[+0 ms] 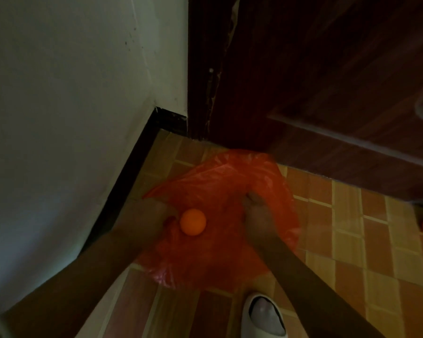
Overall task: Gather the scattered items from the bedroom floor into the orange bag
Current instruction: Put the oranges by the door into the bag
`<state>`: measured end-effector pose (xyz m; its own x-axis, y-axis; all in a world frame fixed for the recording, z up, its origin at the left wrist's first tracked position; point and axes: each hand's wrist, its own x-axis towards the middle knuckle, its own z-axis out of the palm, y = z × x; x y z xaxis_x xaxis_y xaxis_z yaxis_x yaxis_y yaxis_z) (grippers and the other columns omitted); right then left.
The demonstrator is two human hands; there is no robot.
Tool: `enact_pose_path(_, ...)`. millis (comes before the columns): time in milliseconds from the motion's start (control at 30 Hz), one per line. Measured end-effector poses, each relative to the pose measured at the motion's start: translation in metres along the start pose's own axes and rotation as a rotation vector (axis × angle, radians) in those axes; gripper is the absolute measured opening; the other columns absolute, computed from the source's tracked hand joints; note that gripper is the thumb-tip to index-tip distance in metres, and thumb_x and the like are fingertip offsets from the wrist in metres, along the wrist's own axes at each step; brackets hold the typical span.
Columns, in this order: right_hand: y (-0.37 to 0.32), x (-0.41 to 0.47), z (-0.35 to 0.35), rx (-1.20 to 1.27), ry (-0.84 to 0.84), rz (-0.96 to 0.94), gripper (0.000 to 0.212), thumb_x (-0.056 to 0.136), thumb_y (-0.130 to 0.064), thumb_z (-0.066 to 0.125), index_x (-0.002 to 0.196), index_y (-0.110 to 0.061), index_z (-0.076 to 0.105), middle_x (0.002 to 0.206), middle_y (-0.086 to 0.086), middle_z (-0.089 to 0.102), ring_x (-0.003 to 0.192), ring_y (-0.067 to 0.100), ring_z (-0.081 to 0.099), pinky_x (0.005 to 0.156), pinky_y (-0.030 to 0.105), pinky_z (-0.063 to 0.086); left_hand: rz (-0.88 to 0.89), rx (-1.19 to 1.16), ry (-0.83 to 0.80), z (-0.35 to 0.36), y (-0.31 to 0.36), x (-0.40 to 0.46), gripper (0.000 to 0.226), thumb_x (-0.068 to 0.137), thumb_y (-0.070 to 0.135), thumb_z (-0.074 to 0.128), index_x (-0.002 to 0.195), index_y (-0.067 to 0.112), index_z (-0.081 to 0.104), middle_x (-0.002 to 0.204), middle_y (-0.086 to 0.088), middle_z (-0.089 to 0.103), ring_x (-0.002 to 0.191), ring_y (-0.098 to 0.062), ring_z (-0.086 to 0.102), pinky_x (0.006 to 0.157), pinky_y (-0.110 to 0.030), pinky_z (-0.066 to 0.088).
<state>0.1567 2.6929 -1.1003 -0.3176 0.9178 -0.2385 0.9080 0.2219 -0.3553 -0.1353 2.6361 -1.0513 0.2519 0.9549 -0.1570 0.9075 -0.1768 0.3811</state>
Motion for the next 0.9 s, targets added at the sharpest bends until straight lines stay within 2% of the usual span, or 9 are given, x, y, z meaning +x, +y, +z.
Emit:
enact_pose_path(100,-0.01,-0.001,-0.033,0.081,0.093,0.077,0.046,0.085,-0.005,0.062,0.131,-0.01,0.062,0.134,0.012,0.054,0.122,0.033,0.054,0.099,0.039,0.049,-0.133,-0.064,0.074,-0.04,0.026,-0.012,0.025,0.079,0.028,0.061,0.092,0.041,0.078,0.091,0.013,0.071,0.074,-0.012,0.068,0.053,-0.014,0.034)
enact_pose_path(233,-0.022,-0.017,-0.091,0.048,0.056,0.188,0.059,0.086,-0.013,0.074,0.141,-0.005,0.054,0.14,0.017,0.052,0.128,0.037,0.05,0.106,0.042,0.044,-0.209,-0.089,0.159,-0.092,0.072,-0.045,0.025,0.077,0.025,0.063,0.092,0.038,0.078,0.079,0.013,0.073,0.062,-0.008,0.065,0.052,-0.008,0.028)
enact_pose_path(300,-0.027,-0.033,-0.125,-0.009,0.028,0.175,0.049,0.087,-0.004,0.067,0.135,-0.004,0.06,0.134,0.019,0.056,0.12,0.039,0.057,0.1,0.042,0.047,-0.246,-0.108,0.177,-0.123,0.094,-0.062,0.022,0.08,0.022,0.07,0.095,0.036,0.078,0.077,0.009,0.074,0.059,-0.011,0.066,0.053,-0.011,0.033)
enact_pose_path(400,-0.037,-0.064,-0.179,-0.007,0.083,0.167,0.029,0.084,0.004,0.061,0.11,-0.003,0.073,0.116,0.02,0.063,0.095,0.041,0.066,0.081,0.041,0.052,-0.282,-0.1,0.176,-0.173,0.129,-0.083,0.013,0.085,0.029,0.076,0.095,0.037,0.078,0.078,0.01,0.072,0.058,-0.007,0.06,0.056,-0.015,0.034)
enact_pose_path(500,-0.054,-0.103,-0.236,0.051,0.165,0.179,0.02,0.081,0.007,0.063,0.094,-0.004,0.074,0.106,0.017,0.064,0.081,0.037,0.066,0.071,0.036,0.051,-0.318,-0.127,0.134,-0.225,0.166,-0.098,0.011,0.093,0.036,0.067,0.097,0.038,0.077,0.085,0.013,0.073,0.061,-0.005,0.059,0.06,-0.022,0.048)
enact_pose_path(667,-0.076,-0.169,-0.327,0.211,0.312,0.264,0.023,0.08,0.011,0.062,0.089,-0.006,0.074,0.095,0.009,0.062,0.065,0.027,0.061,0.062,0.03,0.049,-0.31,-0.236,0.12,-0.301,0.23,-0.112,0.009,0.093,0.021,0.071,0.099,0.026,0.076,0.089,0.007,0.075,0.07,-0.009,0.068,0.071,-0.03,0.058)
enact_pose_path(767,-0.08,-0.206,-0.37,0.256,0.384,0.345,0.022,0.082,0.008,0.061,0.09,-0.008,0.074,0.095,0.004,0.06,0.063,0.018,0.058,0.058,0.027,0.046,-0.28,-0.359,0.134,-0.343,0.271,-0.117,0.01,0.087,0.019,0.077,0.087,0.026,0.07,0.078,0.017,0.067,0.069,-0.004,0.065,0.072,-0.025,0.056)
enact_pose_path(833,-0.079,-0.232,-0.396,0.285,0.443,0.393,0.023,0.083,0.008,0.061,0.09,-0.009,0.074,0.093,0.0,0.059,0.06,0.007,0.052,0.056,0.016,0.04,-0.224,-0.403,0.133,-0.365,0.296,-0.119,0.021,0.083,0.022,0.082,0.081,0.032,0.064,0.072,0.021,0.061,0.066,-0.001,0.063,0.069,-0.019,0.05)
enact_pose_path(900,-0.073,-0.256,-0.417,0.307,0.495,0.427,0.023,0.082,0.01,0.062,0.089,-0.008,0.074,0.091,-0.001,0.058,0.058,0.001,0.047,0.053,0.008,0.035,-0.167,-0.38,0.117,-0.379,0.316,-0.118,0.018,0.081,0.025,0.083,0.079,0.026,0.065,0.077,0.017,0.065,0.071,0.0,0.064,0.069,-0.017,0.048)
